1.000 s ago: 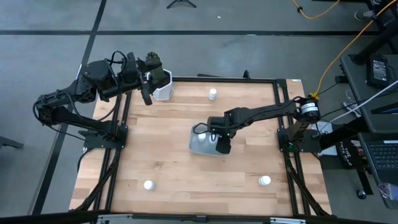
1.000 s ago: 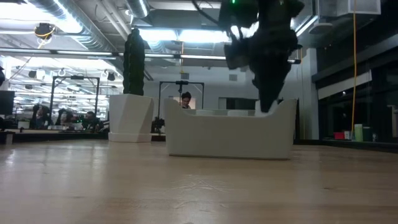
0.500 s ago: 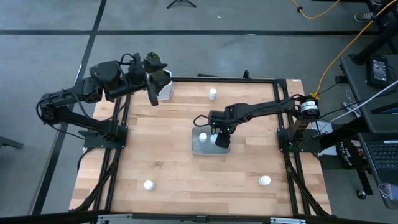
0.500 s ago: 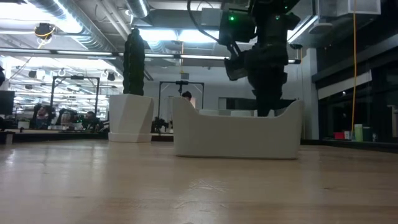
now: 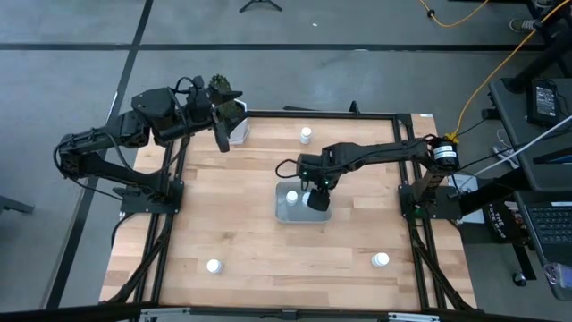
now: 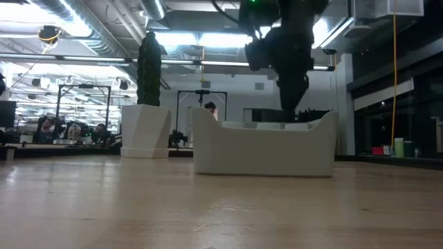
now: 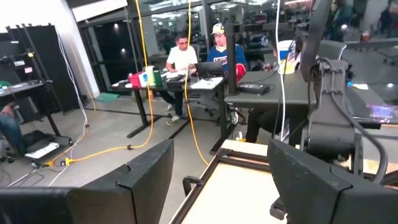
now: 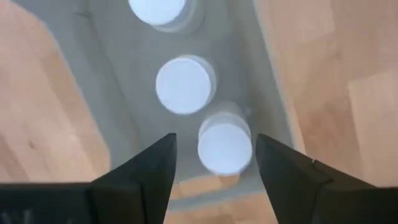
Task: Pick and place pill bottles into a basket
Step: Put the white pill bottle into the gray bin
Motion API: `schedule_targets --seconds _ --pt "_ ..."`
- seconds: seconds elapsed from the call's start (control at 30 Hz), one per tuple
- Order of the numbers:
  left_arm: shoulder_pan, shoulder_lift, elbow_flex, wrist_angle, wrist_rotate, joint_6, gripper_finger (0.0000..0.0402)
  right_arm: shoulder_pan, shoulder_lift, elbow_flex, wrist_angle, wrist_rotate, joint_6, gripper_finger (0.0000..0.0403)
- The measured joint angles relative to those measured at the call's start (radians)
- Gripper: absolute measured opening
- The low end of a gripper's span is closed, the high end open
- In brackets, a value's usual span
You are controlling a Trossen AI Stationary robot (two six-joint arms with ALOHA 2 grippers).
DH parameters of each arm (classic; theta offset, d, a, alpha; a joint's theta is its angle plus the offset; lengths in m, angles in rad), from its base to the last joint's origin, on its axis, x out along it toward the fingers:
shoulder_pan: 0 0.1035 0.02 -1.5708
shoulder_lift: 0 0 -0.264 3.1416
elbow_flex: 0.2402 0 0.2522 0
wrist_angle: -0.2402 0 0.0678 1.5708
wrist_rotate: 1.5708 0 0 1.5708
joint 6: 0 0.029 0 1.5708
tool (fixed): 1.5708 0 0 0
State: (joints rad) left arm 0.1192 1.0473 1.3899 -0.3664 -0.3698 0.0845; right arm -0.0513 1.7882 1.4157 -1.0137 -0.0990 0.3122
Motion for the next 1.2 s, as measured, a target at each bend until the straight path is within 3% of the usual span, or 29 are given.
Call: schedule_targets --seconds 0.17,0.4,0.63,0.9,1.07,1.2 --pt "0.0 0.0 0.0 0.0 0.0 0.0 0.0253 0.0 0.0 0.114 -0.103 0.001 -0.004 0.0233" --pt "0.0 0.0 0.0 -0.001 0.001 0.0 0.0253 -0.054 0.0 0.218 -0.153 0.065 -0.092 0.0298" --pt "0.0 -0.011 0.0 0.005 -0.072 0.05 0.0253 -0.264 0.0 0.243 -0.106 0.074 -0.201 0.0361" --pt "0.001 -0.018 0.0 0.035 -0.072 0.049 0.0253 -0.482 0.008 0.245 0.049 0.005 -0.373 0.0368" --pt "0.001 -0.002 0.0 0.041 -0.072 0.019 0.0253 -0.535 0.158 0.361 -0.035 -0.011 -0.454 0.0368" --pt "0.001 0.006 0.0 0.087 -0.083 0.014 0.0253 -0.538 0.339 0.581 -0.203 0.102 -0.527 0.0368"
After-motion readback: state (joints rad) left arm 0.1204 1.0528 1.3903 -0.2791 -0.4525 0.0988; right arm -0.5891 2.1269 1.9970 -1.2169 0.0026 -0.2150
